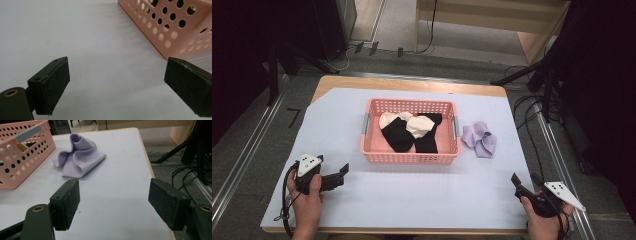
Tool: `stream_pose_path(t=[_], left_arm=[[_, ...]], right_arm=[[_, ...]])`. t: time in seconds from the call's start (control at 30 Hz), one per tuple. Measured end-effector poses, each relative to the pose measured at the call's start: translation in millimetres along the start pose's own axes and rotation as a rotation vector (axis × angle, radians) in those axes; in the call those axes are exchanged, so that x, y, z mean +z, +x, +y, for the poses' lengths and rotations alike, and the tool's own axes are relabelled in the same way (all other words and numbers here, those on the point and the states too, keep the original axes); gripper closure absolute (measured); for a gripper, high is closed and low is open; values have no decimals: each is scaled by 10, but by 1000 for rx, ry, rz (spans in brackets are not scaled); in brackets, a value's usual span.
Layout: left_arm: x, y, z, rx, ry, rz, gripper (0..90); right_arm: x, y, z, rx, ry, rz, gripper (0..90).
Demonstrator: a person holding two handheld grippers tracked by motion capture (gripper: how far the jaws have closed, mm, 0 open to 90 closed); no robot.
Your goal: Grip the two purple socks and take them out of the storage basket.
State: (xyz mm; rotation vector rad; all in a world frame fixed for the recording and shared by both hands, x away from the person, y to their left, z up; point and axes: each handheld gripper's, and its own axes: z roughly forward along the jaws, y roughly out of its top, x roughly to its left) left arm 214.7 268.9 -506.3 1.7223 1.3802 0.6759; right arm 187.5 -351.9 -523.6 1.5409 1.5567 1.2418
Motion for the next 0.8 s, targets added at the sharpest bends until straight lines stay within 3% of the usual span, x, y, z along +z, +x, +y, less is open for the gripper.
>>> stream_pose_path(t=[0.2, 0.43, 0.47, 0.7, 0.8], left_arm=[[-1, 0, 0, 0, 0, 1, 71], [-2, 4, 1, -6, 4, -1, 71], [-3, 5, 0, -5, 2, -2, 70], [-12, 6, -4, -5, -7, -1, 71], [-13, 10, -4, -10, -7, -3, 71]], right_arm=[[-37, -22, -59, 2, -24, -10, 249], [-6, 77, -77, -116, 13, 10, 224], [-1, 67, -76, -110, 16, 14, 224], [-7, -61, -65, 56, 16, -13, 257], [-9, -70, -68, 52, 12, -5, 244]])
